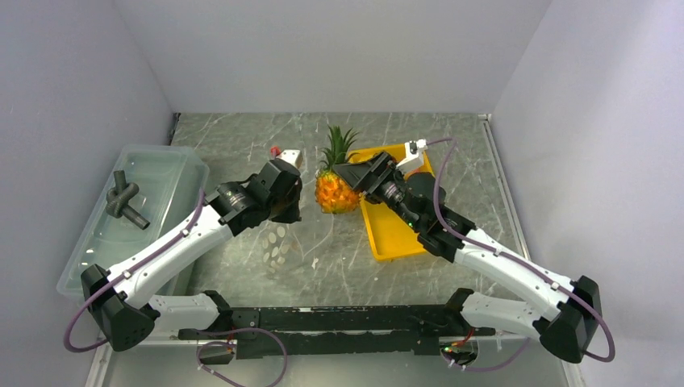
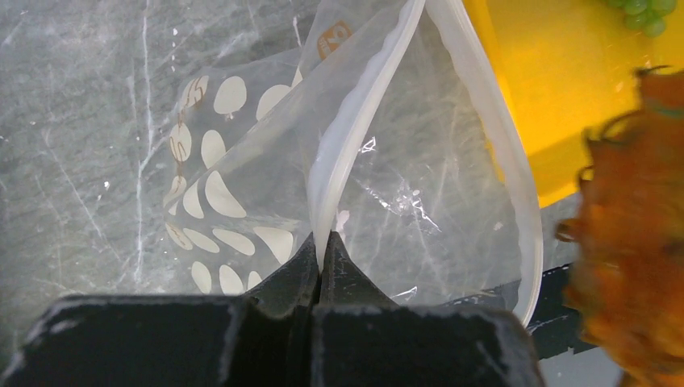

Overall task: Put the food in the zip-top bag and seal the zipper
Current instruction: Place the fake fruit in the zipper food storage bag.

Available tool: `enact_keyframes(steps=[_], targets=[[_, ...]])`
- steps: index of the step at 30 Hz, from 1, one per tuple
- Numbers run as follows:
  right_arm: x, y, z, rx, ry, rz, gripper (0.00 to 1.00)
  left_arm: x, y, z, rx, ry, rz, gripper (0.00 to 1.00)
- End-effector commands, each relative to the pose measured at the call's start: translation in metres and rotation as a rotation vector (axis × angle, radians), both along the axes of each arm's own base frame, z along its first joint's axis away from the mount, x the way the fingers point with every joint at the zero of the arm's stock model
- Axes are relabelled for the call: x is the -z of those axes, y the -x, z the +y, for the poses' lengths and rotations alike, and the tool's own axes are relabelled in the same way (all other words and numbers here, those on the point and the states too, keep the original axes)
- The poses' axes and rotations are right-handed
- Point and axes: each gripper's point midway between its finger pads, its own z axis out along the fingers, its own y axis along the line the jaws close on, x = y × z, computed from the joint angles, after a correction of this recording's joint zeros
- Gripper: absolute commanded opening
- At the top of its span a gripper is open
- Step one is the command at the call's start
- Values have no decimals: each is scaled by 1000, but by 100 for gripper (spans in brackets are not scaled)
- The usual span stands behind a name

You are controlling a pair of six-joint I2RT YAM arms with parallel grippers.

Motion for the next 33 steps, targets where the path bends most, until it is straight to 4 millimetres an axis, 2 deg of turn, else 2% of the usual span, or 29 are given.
enact_keyframes(steps=[1, 5, 10, 18, 24, 28, 33], targets=[[-37, -5, 8, 15, -135, -50, 45, -29, -7, -14, -11, 103, -43, 0], [-37, -4, 25, -9, -121, -46, 45, -30, -5, -15, -7, 115, -36, 0], [-35, -5, 34, -1, -99, -42, 45, -27, -4, -17, -3, 120, -27, 0], [-50, 1, 27, 40, -103, -53, 45, -20, -5, -15, -13, 114, -28, 0], [-51, 3, 32, 31, -127, -36, 45, -20, -5, -16, -15, 125, -32, 0], [-47, 1, 37, 33, -125, -21, 45, -25, -4, -16, -16, 141, -42, 0], [-30, -1, 47, 25, -122, 16, 45, -33, -1, -16, -14, 173, -55, 0]])
